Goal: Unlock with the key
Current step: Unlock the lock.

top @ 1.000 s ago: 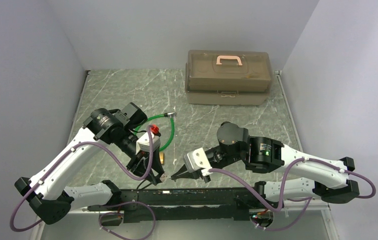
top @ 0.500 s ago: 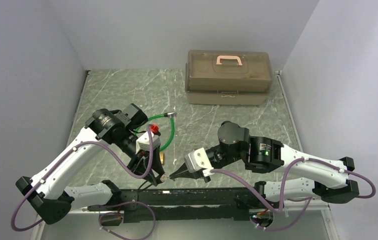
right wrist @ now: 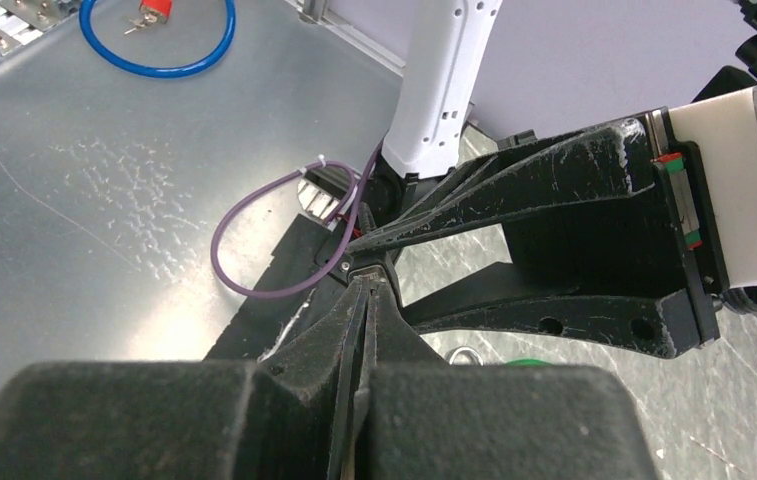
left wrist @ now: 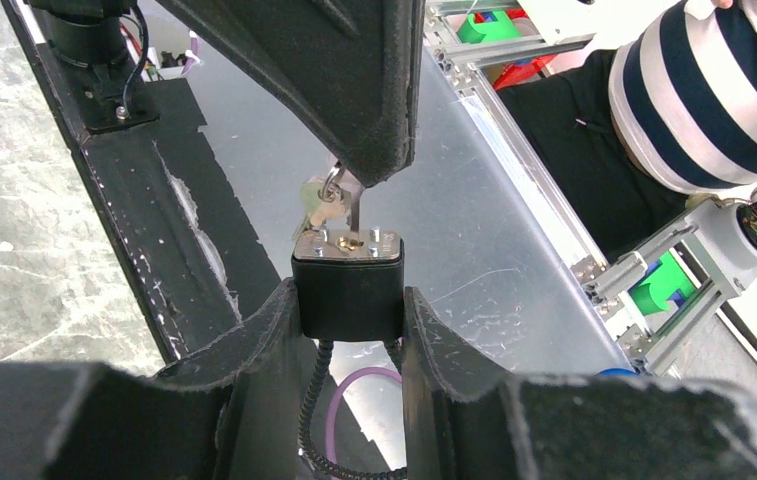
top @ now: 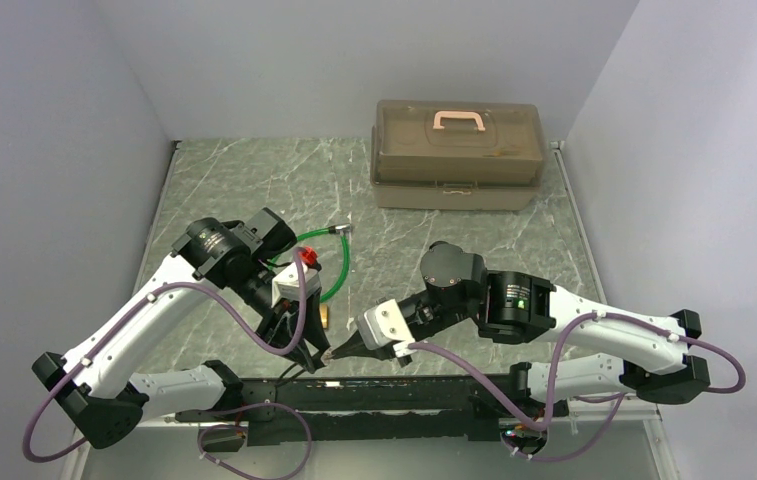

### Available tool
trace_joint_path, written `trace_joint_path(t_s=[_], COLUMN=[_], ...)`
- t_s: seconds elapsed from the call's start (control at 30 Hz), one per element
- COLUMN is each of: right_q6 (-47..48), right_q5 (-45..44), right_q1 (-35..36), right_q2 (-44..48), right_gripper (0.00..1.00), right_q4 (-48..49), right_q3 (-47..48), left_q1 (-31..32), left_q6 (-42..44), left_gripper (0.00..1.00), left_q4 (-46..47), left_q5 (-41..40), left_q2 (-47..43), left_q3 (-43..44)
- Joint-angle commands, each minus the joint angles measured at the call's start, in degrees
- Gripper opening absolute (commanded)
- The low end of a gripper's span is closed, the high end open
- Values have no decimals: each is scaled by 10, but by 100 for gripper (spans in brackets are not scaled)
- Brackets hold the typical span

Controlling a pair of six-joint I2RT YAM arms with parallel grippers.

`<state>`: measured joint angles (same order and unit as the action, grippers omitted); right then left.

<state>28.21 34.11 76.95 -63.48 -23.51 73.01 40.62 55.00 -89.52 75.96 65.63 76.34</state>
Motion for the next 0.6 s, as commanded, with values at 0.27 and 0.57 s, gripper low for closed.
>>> trace_joint_path(t_s=[0.27, 0.57], right_q6=[23, 38], right_q5=[28, 35], right_q1=[-1, -3], right_q2=[-6, -18], right_gripper=[0, 0], right_q4=[-9, -33], right_q3=[35, 45], left_q1=[-2, -2], left_q6=[10, 6], left_gripper=[0, 0], left_q4=[-7, -8], left_q5=[44, 51], left_q2=[-7, -5], left_q3=[5, 14])
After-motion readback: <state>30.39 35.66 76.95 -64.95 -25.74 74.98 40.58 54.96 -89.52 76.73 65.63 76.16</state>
